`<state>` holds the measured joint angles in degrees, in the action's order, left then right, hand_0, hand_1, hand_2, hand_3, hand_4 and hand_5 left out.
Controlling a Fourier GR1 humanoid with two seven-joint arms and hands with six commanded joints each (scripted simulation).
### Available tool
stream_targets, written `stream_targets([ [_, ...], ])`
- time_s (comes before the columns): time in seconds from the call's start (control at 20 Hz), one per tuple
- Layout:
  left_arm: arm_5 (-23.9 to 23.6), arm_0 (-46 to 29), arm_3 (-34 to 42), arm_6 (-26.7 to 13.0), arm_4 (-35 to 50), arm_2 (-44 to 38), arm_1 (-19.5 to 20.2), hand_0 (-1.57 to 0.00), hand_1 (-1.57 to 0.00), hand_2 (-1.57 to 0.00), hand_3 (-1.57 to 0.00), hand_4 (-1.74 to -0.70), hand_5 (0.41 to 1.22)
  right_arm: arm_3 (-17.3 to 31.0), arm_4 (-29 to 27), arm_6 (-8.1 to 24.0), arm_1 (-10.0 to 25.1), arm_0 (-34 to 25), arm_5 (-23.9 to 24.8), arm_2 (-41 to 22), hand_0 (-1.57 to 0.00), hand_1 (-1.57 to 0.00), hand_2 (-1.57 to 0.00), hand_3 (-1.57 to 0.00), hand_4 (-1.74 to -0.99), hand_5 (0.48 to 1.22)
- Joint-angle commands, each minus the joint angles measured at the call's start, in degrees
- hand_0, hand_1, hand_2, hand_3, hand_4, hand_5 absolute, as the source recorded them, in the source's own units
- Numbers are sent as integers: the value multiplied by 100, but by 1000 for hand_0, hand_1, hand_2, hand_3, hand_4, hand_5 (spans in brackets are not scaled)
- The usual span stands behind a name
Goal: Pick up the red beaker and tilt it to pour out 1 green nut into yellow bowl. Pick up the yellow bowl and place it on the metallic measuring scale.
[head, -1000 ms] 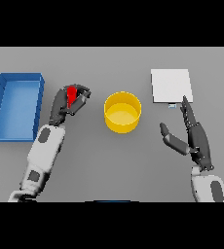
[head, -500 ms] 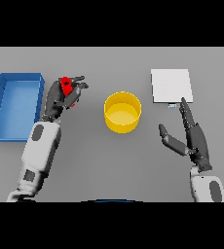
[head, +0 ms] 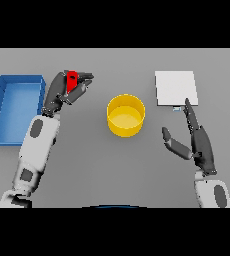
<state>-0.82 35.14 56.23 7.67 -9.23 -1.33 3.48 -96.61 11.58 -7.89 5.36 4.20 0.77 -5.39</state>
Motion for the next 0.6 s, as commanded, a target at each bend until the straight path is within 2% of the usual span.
stream_targets([
  [0.0, -38, 26, 11, -16, -155, 90, 46, -1559, -1560, -1561, -1556, -1727, 1138, 70, 22, 23, 18, -6, 1, 10, 1, 1, 1, 1, -1213, 662],
  [0.05, -28, 117, -23, -90, -358, 215, 139, -1562, -1562, -1563, -1559, -1730, 1134, 47, 57, -19, 10, 28, 7, -20, 1, 1, 1, 1, -1210, 664],
  [0.25, 226, 344, 179, -527, -1135, 839, 542, -1567, -1567, -1568, -1566, -1737, 1120, 27, 25, 185, 44, -93, 21, 35, 1, 1, 1, 1, -1190, 658],
  [0.55, 635, 942, 99, -1138, -2370, 1863, 746, -1570, -1570, -1570, -1570, -1740, 1147, -40, -36, 208, 23, -21, -91, -19, 1, 1, 1, 1, -1182, 668],
])
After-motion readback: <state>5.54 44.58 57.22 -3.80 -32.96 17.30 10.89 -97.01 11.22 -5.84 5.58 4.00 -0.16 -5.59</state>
